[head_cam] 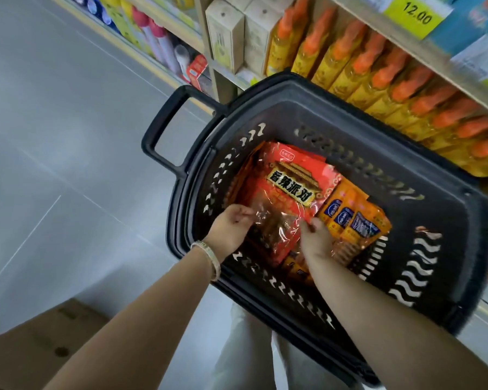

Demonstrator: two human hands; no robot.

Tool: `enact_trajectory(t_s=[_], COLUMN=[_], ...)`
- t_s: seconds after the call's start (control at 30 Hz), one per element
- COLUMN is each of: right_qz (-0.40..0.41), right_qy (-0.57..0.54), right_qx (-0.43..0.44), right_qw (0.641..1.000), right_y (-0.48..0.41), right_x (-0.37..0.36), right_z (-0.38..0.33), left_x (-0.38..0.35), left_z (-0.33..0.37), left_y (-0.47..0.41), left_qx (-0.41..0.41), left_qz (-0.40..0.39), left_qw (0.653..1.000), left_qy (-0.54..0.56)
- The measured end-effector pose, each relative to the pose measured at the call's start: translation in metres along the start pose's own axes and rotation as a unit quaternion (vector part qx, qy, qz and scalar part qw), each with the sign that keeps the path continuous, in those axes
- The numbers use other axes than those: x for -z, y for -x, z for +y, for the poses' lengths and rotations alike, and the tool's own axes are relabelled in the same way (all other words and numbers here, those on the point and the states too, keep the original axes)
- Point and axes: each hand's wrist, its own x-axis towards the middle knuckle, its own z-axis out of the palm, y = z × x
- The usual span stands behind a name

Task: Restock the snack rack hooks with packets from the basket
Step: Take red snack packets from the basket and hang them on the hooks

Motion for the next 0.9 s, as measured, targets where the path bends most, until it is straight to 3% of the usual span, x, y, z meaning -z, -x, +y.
enact_trajectory(t_s=[0.17, 0.33, 0.47, 0.57, 0.67, 0.77, 0.9], right_qz=[0.063, 0.073, -0.036, -0.158, -0.235, -0.195, -0.034], right_qy=[-0.058, -0.118, -0.215, -0.275, -0.256, -0.218, -0.102], right_qx=[0.018, 0.017, -0.070, -0.138, -0.148, -0.115, -0.068], right_qw=[0.996, 0.990, 0.973, 0.938, 0.926, 0.949, 0.992], right_y=[0.017, 0.010, 0.003, 0.008, 0.006, -0.014, -0.045], right_x=[0.036, 0.070, 0.080, 0.075, 0.064, 0.053, 0.041], right_z=[0.010, 0.009, -0.008, -0.024, -0.036, -0.037, -0.028], left_x=[0.000, -0.001, 0.000, 0.004, 0.006, 0.006, 0.001], left_z=[0.003, 0.005, 0.007, 0.009, 0.009, 0.005, -0.001], left_y=[0.002, 0.001, 0.002, 0.000, -0.004, -0.009, -0.015], left_qx=[0.026, 0.049, 0.057, 0.077, 0.074, 0.076, 0.071], left_qz=[-0.001, 0.001, -0.002, -0.041, -0.036, 0.020, 0.025], left_qw=[1.000, 0.999, 0.998, 0.996, 0.995, 0.994, 0.995], left_qy=[0.010, 0.007, 0.003, 0.023, 0.058, 0.082, 0.071])
